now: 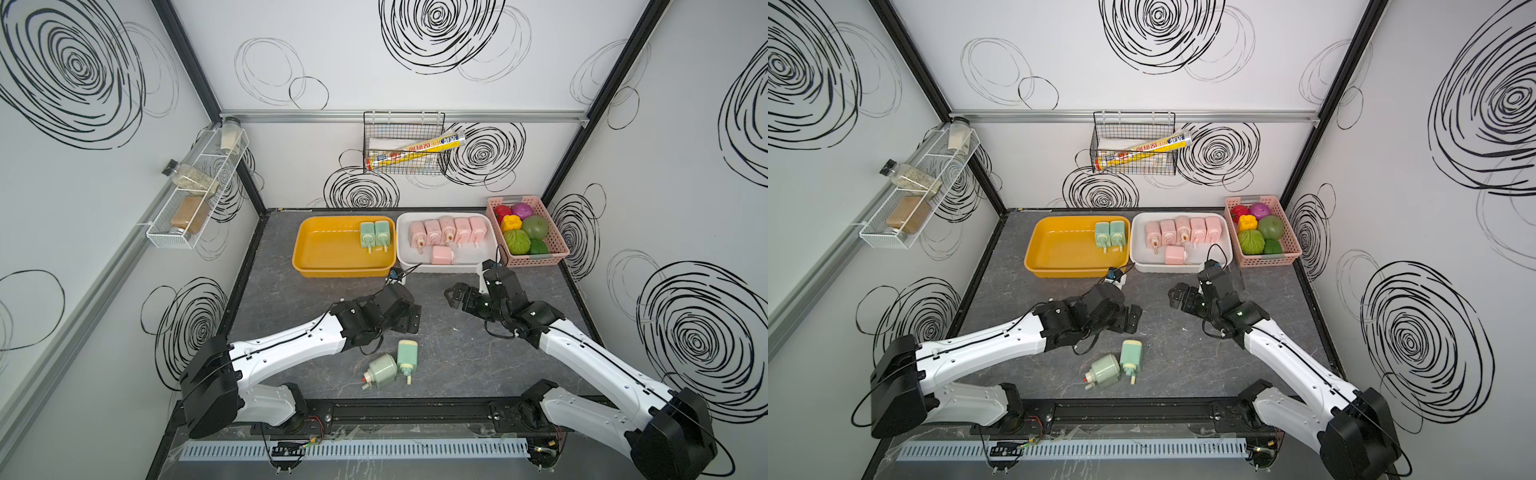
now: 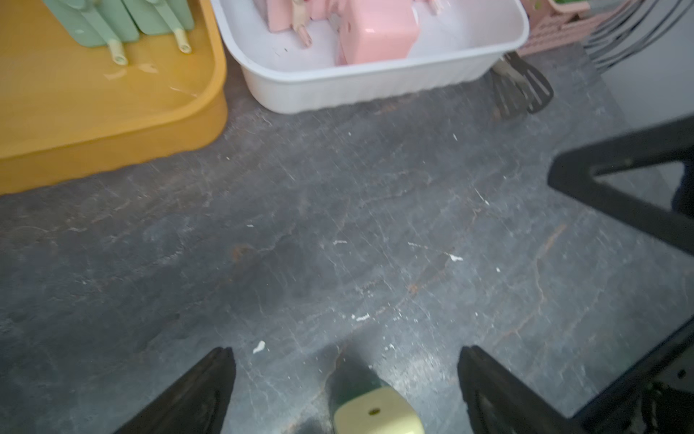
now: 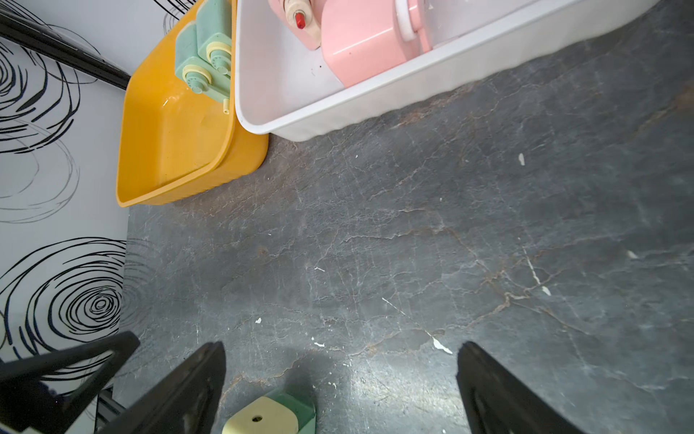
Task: Place the pencil sharpeners by color into the storage box
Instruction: Pick up the pencil sharpener from the center of the board.
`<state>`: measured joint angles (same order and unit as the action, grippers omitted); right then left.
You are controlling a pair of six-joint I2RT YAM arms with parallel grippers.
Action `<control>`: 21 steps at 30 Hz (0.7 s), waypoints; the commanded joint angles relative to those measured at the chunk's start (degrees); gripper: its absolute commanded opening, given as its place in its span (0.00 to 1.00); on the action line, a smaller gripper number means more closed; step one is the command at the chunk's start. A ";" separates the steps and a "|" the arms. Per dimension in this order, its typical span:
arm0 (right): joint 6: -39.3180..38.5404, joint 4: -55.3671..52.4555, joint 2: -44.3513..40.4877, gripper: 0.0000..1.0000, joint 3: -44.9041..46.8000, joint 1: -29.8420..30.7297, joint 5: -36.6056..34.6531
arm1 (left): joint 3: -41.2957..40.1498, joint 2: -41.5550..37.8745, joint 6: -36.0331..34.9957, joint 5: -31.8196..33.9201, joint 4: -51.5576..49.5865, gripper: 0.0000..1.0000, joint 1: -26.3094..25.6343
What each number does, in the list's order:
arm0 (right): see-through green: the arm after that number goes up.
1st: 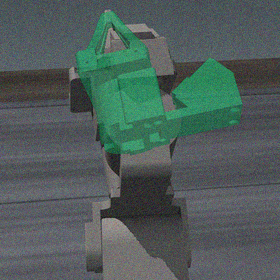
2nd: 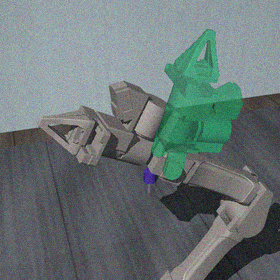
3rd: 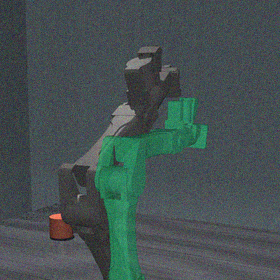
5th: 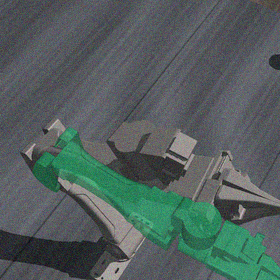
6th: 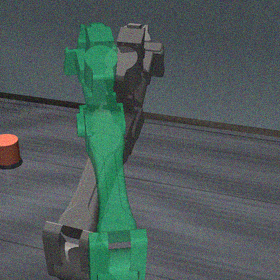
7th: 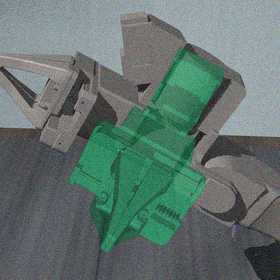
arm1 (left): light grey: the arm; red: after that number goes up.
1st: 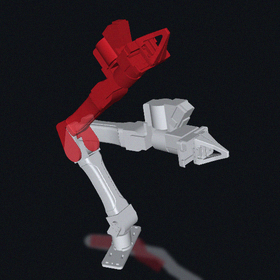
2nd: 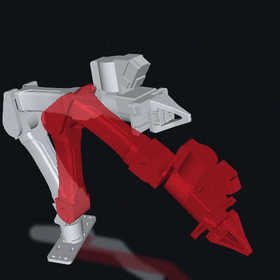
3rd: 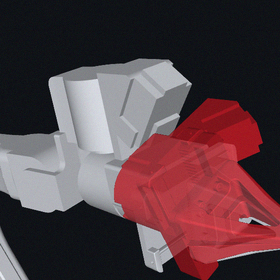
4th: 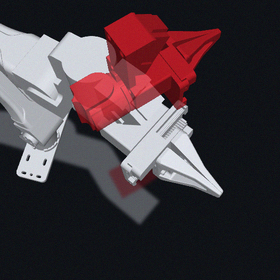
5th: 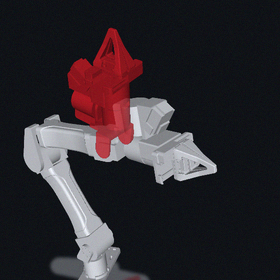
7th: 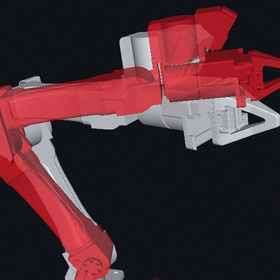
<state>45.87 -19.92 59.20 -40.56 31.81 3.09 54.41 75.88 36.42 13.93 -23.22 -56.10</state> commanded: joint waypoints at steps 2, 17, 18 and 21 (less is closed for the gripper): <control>1.24 -1.95 0.04 1.00 0.08 0.36 -2.98 | 0.67 -0.02 -0.69 -6.31 -6.01 0.99 -3.67; -0.21 -2.15 -3.28 1.00 3.29 0.36 -2.28 | -0.12 5.93 0.30 -12.33 -7.35 1.00 -7.27; -0.38 -2.18 -3.51 1.00 3.29 0.36 -2.15 | 0.00 6.19 0.31 -11.73 -7.41 1.00 -7.32; -0.77 -2.40 -4.05 1.00 3.28 0.36 -2.06 | 0.53 7.03 0.20 -10.04 -7.69 0.99 -8.03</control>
<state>46.24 -21.15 56.42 -37.71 31.81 1.08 54.30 82.11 36.49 2.42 -31.16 -63.51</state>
